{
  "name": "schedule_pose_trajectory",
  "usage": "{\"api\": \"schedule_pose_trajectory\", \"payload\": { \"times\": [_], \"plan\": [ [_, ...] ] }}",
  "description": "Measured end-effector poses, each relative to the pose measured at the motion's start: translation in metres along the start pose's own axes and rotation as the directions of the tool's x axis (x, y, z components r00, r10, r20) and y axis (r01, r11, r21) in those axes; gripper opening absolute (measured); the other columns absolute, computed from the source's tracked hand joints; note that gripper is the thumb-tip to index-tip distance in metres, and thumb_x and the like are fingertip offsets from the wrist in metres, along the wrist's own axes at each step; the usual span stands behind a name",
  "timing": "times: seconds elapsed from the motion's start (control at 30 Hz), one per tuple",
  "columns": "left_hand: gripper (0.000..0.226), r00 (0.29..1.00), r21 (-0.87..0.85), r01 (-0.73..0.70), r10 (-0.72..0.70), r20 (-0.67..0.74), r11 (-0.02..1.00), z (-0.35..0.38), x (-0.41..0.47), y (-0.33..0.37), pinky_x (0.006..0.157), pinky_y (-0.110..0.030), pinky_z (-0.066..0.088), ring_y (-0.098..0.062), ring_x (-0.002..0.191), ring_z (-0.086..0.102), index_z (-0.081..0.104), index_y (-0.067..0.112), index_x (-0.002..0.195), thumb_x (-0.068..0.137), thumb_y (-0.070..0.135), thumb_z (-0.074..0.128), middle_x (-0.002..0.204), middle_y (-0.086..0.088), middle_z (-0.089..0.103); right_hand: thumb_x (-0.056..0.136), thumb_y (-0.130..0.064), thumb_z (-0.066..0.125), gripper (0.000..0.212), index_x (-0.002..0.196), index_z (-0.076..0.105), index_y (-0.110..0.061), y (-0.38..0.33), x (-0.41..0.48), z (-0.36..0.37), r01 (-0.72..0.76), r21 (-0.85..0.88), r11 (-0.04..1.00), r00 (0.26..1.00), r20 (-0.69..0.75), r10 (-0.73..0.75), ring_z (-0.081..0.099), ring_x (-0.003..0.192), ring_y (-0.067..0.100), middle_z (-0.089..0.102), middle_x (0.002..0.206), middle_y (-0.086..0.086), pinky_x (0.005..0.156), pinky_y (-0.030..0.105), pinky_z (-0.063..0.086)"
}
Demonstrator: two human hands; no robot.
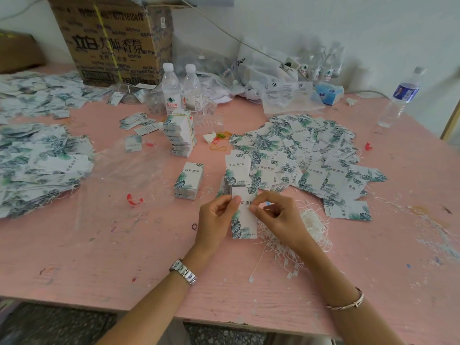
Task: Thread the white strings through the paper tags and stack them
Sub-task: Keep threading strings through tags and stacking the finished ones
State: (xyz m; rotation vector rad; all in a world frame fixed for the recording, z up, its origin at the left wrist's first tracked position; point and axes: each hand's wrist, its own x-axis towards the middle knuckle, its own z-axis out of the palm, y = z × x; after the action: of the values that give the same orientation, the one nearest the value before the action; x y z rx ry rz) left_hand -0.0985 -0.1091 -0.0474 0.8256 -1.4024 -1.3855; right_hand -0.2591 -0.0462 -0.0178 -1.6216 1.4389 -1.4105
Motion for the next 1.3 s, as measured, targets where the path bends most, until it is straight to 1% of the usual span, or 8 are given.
{"api": "schedule_pose_trajectory", "payload": {
  "times": [0.2,0.4,0.47,0.57,0.63,0.73,0.97,1.3],
  "plan": [
    [0.021,0.999,0.038,-0.034,0.033,0.019,0.999,-0.002,-0.003,-0.008,0.059,-0.033,0.042,-0.01,0.069,0.053,0.075,0.022,0.085,0.093,0.038,0.063,0.07,-0.003,0.065,0.095,-0.007,0.067,0.01,0.087,0.064,-0.002,0.001,0.0,0.0,0.017,-0.028,0.999,1.0,0.022,-0.017,0.027,0.039,0.003,0.054,0.054,-0.021,0.045,0.018,0.023],
    [0.017,1.0,0.034,-0.016,0.016,0.003,0.999,-0.001,-0.003,-0.004,0.059,-0.033,0.046,-0.008,0.068,0.057,0.077,0.032,0.082,0.091,0.038,0.064,0.07,0.003,0.069,0.095,-0.005,0.066,0.009,0.088,0.064,0.001,0.002,0.0,0.001,0.009,0.002,1.0,0.999,0.04,-0.009,0.027,0.039,0.002,0.056,0.057,-0.023,0.045,0.015,0.023],
    [0.02,1.0,0.001,-0.002,0.002,-0.025,1.0,-0.001,-0.003,-0.003,0.057,-0.026,0.047,-0.004,0.066,0.058,0.079,0.035,0.081,0.094,0.031,0.064,0.07,0.006,0.071,0.095,-0.007,0.066,0.008,0.09,0.065,0.0,0.0,0.0,0.002,0.0,0.093,0.996,0.999,0.051,-0.005,0.028,0.039,0.001,0.06,0.065,-0.019,0.043,0.013,0.023],
    [0.017,0.996,-0.117,0.046,-0.055,-0.074,0.992,0.0,-0.001,0.001,0.058,-0.018,0.05,-0.002,0.071,0.065,0.08,0.024,0.09,0.095,0.02,0.065,0.08,0.005,0.076,0.093,-0.015,0.066,0.007,0.091,0.069,-0.009,-0.001,0.004,-0.003,-0.047,0.313,0.949,0.999,-0.004,0.051,0.024,0.043,0.006,0.066,0.094,0.004,0.041,0.018,0.021],
    [0.014,0.993,-0.183,0.085,-0.098,-0.063,0.979,0.0,0.0,0.003,0.066,-0.021,0.056,-0.008,0.084,0.07,0.077,0.014,0.099,0.096,0.014,0.063,0.094,-0.001,0.079,0.093,-0.021,0.067,0.007,0.09,0.07,-0.016,0.003,0.006,-0.009,-0.091,0.387,0.917,0.993,-0.035,0.113,0.022,0.047,0.01,0.055,0.077,0.013,0.041,0.022,0.021],
    [0.016,0.994,-0.191,0.104,-0.107,-0.008,0.976,0.001,-0.003,0.005,0.071,-0.023,0.057,-0.012,0.09,0.071,0.076,0.011,0.104,0.095,0.015,0.064,0.1,-0.005,0.078,0.092,-0.028,0.068,0.009,0.09,0.07,-0.019,0.009,0.006,-0.01,-0.138,0.395,0.908,0.988,-0.006,0.153,0.022,0.047,0.011,0.042,0.06,-0.005,0.041,0.021,0.023],
    [0.016,0.991,-0.13,0.056,-0.039,0.128,0.99,0.004,-0.01,0.008,0.074,-0.026,0.055,-0.011,0.085,0.07,0.082,0.028,0.091,0.087,0.027,0.066,0.093,-0.004,0.078,0.086,-0.031,0.068,0.01,0.091,0.075,-0.024,0.017,0.009,-0.002,-0.189,0.416,0.89,0.982,0.058,0.181,0.023,0.044,0.007,0.037,0.054,-0.002,0.042,0.018,0.024],
    [0.017,0.989,-0.117,0.051,-0.033,0.145,0.992,0.005,-0.012,0.012,0.07,-0.023,0.054,-0.012,0.082,0.069,0.078,0.021,0.097,0.087,0.025,0.065,0.091,-0.005,0.078,0.085,-0.022,0.068,0.008,0.091,0.073,-0.025,0.016,0.009,-0.004,-0.215,0.458,0.862,0.976,0.13,0.174,0.021,0.046,0.009,0.038,0.058,0.002,0.044,0.017,0.024]
  ]
}}
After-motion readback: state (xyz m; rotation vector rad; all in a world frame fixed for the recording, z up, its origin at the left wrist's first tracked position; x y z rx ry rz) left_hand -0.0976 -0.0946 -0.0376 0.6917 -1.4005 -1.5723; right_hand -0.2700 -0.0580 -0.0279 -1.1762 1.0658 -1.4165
